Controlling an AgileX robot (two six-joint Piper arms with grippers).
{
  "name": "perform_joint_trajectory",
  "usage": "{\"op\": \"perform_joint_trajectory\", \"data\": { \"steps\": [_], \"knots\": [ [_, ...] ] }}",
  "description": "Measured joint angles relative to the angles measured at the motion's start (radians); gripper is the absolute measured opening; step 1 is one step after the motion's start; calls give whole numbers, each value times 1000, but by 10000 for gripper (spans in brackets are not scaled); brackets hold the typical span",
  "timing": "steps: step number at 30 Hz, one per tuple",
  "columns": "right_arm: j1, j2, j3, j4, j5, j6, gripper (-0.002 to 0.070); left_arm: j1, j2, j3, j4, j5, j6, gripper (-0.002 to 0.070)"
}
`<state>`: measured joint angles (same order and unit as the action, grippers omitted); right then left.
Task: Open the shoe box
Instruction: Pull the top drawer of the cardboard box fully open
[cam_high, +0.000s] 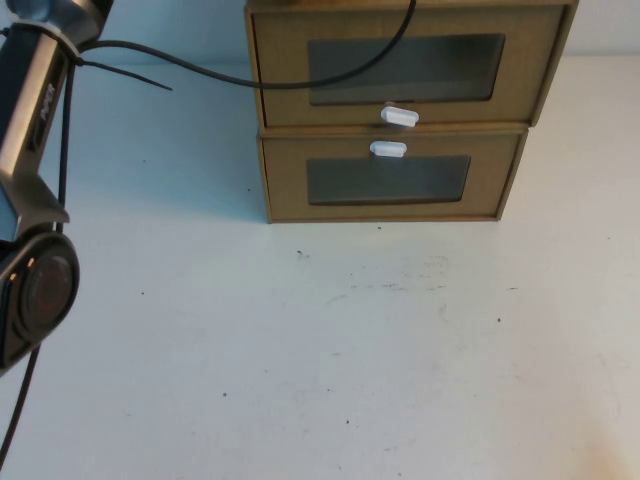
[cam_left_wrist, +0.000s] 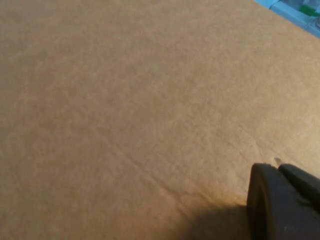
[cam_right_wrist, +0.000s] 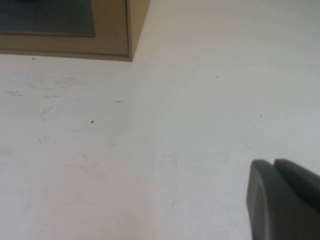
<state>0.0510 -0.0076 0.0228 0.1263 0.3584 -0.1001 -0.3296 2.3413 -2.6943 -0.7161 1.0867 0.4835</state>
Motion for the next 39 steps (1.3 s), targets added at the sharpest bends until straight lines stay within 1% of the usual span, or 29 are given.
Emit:
{"op": "perform_joint_trajectory", "data": {
  "steps": [4, 6, 8, 11, 13, 16, 18, 20, 22, 27, 29, 32, 34, 36, 39],
  "knots": [
    [0, 0, 0, -6, -31, 0, -14, 0, 0, -3, 0, 2, 0, -4],
    [0, 0, 0, 31, -75, 0, -13, 0, 0, -2, 0, 2, 0, -4],
    [0, 0, 0, 131, -135, 0, -13, 0, 0, -2, 2, 2, 0, -4],
    [0, 0, 0, 338, -218, 0, -14, 0, 0, -2, 2, 2, -2, -4],
    [0, 0, 0, 445, -270, 0, -14, 0, 0, -2, 2, 2, -2, -4],
    [0, 0, 0, 548, -328, 4, -14, 0, 0, -2, 2, 2, -2, -4],
    [0, 0, 0, 612, -332, 13, -14, 0, 0, -2, 2, 4, -2, -4],
    [0, 0, -11, 663, -280, 22, -14, 0, 0, -2, 2, 5, -2, -4],
    [0, 12, -64, 678, -199, 24, -14, 0, 0, -2, 2, 5, -2, -4],
    [0, 207, -274, 612, 52, 11, -14, 0, 0, -2, 2, 12, -2, -4],
    [0, 306, -365, 574, 169, -42, -14, 0, 0, -2, 2, 16, -2, -4],
    [0, 425, -465, 548, 294, -146, -14, 0, 0, -2, 2, 17, -4, -4],
    [14, 492, -517, 539, 337, -205, -14, 0, 0, -2, 2, 17, -8, -4],
    [56, 566, -556, 528, 341, -232, -13, 0, -2, -2, 2, 21, -16, -4],
    [151, 688, -627, 466, 334, -243, -13, 0, -2, -2, 2, 25, -31, -4]
  ]
}}
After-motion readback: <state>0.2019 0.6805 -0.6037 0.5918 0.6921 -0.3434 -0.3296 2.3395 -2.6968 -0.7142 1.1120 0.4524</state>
